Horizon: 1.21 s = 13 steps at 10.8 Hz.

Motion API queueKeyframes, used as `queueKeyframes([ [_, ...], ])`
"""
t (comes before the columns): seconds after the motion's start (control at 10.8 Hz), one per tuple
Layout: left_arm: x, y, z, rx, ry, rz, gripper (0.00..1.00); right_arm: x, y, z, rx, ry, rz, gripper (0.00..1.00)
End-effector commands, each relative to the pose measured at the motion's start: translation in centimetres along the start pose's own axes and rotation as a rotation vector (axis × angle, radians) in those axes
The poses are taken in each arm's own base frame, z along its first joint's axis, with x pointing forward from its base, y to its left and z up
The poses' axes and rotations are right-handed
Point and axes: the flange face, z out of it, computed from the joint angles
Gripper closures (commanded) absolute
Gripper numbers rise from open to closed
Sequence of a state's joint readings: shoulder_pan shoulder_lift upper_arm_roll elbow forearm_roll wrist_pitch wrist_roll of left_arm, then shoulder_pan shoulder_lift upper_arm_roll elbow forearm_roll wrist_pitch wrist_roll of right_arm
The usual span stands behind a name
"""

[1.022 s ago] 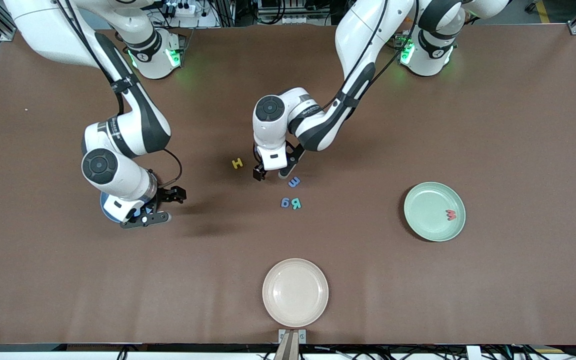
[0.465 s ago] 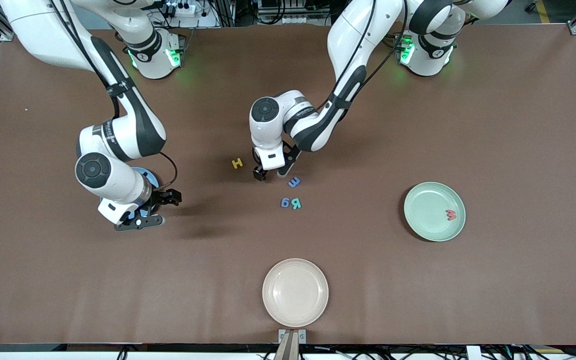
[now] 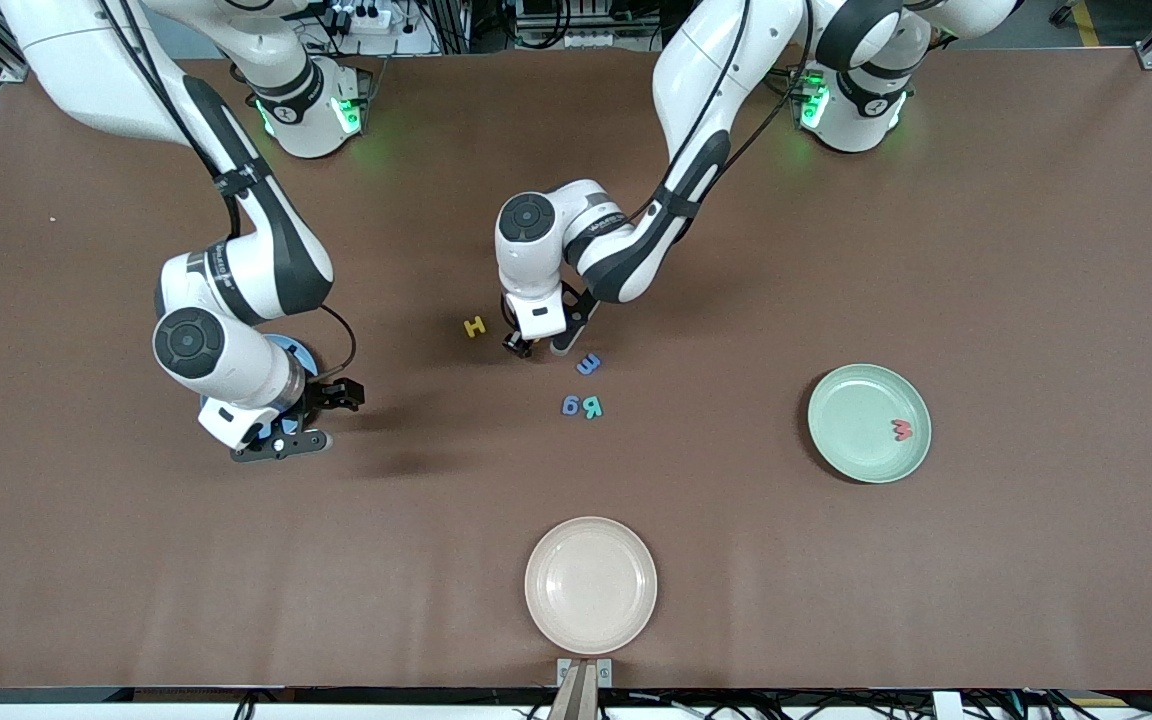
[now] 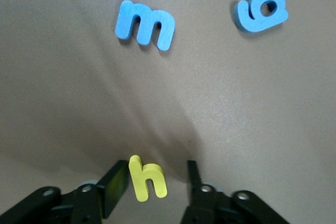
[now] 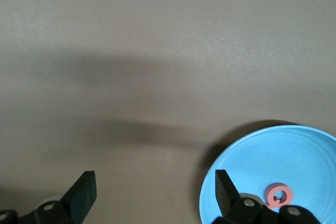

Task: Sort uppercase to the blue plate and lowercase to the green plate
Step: 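Lower the left gripper and grasp the yellow h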

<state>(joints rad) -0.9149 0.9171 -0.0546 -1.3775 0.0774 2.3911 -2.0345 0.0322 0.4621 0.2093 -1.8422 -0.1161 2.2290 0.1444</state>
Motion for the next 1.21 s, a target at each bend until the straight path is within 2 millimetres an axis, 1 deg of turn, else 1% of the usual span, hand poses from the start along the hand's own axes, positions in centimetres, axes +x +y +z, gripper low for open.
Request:
queueKeyframes([
  [0.0,-0.7,0.1,1.1,-0.01,0.01,-0.007,0.66,0.2,0.1,0.0,0.012,-0.005,0.0,0.0],
  [0.09,-1.0,-0.3,1.7,0.0,0.014,0.001,0.81,0.2,0.1,0.0,0.012,-0.005,0.0,0.0],
  [0.19,-1.1,-0.5,1.9,0.001,0.016,0.004,1.0,0.2,0.1,0.0,0.012,-0.005,0.002,0.0],
  [0.37,-0.9,-0.1,1.0,-0.009,0.016,0.009,1.0,0.2,0.0,0.0,0.012,-0.005,0.0,0.0],
  [0.46,-0.5,0.4,0.1,-0.016,0.022,0.007,1.0,0.2,0.0,0.0,0.012,-0.005,0.0,0.0],
  [0.56,0.3,1.0,-1.2,-0.023,0.036,0.022,1.0,0.2,-0.1,0.0,0.012,-0.005,0.002,0.0],
  [0.65,0.6,1.1,-2.2,-0.001,0.048,0.056,1.0,0.2,-0.2,0.0,0.012,-0.005,0.002,0.0],
  [0.74,1.3,1.8,-4.4,0.0,0.054,0.087,1.0,0.2,-0.3,0.0,0.012,-0.007,0.005,0.0],
  [0.84,3.3,2.6,-6.6,0.017,0.063,0.116,1.0,0.2,-0.3,0.0,0.012,-0.005,0.007,0.0],
  [0.93,5.5,3.3,-8.8,0.041,0.068,0.153,1.0,0.2,-0.3,0.0,0.012,-0.005,0.01,0.0],
  [1.02,7.8,4.1,-11.4,0.054,0.069,0.199,1.0,0.2,-0.6,-0.1,0.013,-0.004,0.008,0.0],
  [1.12,10.6,4.8,-14.4,0.056,0.067,0.245,1.0,0.3,-1.2,-0.4,0.014,0.002,0.009,0.0],
])
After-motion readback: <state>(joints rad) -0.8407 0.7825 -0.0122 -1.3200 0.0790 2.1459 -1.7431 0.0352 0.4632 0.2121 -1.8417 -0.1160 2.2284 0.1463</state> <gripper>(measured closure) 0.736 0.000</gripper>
